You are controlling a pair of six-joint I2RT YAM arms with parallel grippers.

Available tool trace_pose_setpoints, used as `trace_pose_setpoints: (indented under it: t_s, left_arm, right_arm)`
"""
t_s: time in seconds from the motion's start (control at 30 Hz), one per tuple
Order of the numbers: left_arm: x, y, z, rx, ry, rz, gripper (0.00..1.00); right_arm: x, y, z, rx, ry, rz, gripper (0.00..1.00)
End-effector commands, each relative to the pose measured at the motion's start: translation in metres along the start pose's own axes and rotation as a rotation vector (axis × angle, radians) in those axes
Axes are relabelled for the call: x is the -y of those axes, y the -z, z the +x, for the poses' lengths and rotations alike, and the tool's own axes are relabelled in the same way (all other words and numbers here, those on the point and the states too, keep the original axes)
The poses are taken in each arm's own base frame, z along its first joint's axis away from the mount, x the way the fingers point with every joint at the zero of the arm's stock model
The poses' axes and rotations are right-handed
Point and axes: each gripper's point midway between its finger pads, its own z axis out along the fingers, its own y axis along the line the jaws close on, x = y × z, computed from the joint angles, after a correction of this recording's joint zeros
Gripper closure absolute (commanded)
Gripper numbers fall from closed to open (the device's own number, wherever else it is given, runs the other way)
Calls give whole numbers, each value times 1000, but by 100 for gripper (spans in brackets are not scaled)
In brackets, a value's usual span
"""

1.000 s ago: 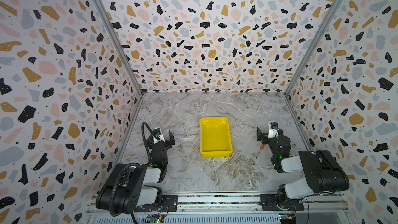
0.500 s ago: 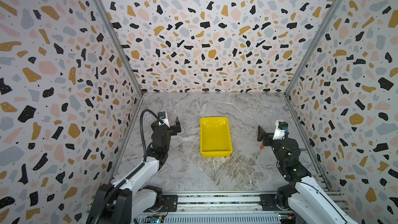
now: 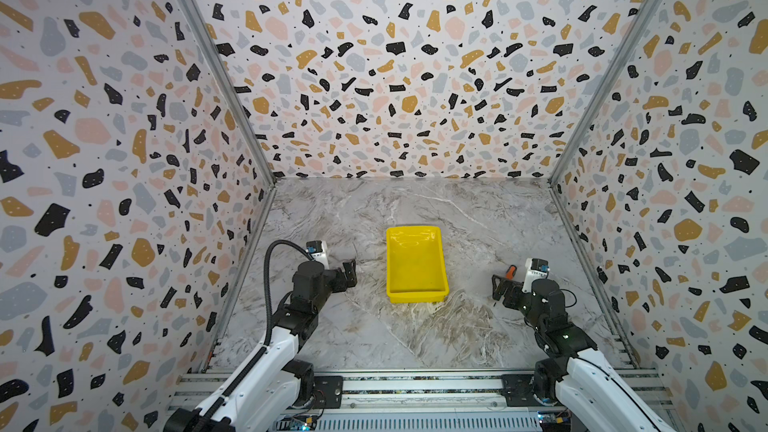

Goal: Put the screwdriver in the bin
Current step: 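Lower the right gripper toward the orange-handled screwdriver while the left arm shifts slightly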

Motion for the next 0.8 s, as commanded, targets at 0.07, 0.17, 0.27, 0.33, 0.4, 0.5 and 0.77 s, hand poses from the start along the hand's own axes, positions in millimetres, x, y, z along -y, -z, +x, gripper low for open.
trace_pose_setpoints:
  t_s: [0.07,0.17,0.27,0.33,0.4,0.5,0.77]
  left_arm:
    - [5,7,-3,25,28,32,0]
    - [-13,11,-4,43,65,-65,0]
    - [-40,17,3,65,135,-200,0]
    - [-53,23,5,72,158,-271,0]
    - [-54,26,5,78,162,-280,0]
    - [-58,29,4,98,179,-294,0]
    - [-98,51,9,168,281,-520,0]
  right_arm:
    - [6,0,-11,0,-27,63,1]
    - [11,-3,-10,4,-43,88,1]
    - [18,-4,-8,-4,-71,113,1]
    - [27,-3,-8,-12,-89,151,1]
    - [41,-1,-6,-18,-140,214,1]
    - [52,0,-7,-13,-197,237,1]
    - [51,-5,-13,-11,-357,186,1]
